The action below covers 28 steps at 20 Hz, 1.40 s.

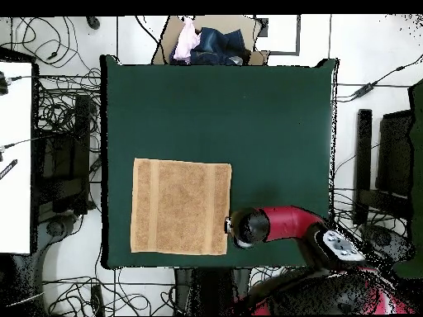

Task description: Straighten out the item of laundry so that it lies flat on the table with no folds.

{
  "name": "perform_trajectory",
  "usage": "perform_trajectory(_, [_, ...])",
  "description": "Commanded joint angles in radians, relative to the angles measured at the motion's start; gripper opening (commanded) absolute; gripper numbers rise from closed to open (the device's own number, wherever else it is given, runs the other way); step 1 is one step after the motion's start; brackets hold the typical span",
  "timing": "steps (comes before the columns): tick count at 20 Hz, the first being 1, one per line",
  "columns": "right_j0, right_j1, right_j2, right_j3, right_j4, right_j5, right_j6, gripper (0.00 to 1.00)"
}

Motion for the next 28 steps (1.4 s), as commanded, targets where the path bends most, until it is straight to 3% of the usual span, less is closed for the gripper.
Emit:
perform_trajectory(1, [0.218,0.545,-0.16,-0.457,-0.073,-0.637,0.259,0.0])
perform_trajectory(8, [0.402,0.484,-0.303,-0.357,0.171,-0.645,0.401,0.0])
perform_trajectory(16, [0.365,0.378,-0.253,-0.179,0.307,-0.605,0.361,0.0])
perform_trajectory(24, [0.302,0.107,-0.162,0.152,0.448,-0.472,0.372,0.0])
perform_trajectory(28, [0.3,0.03,-0.125,0.25,0.512,-0.464,0.377,0.0])
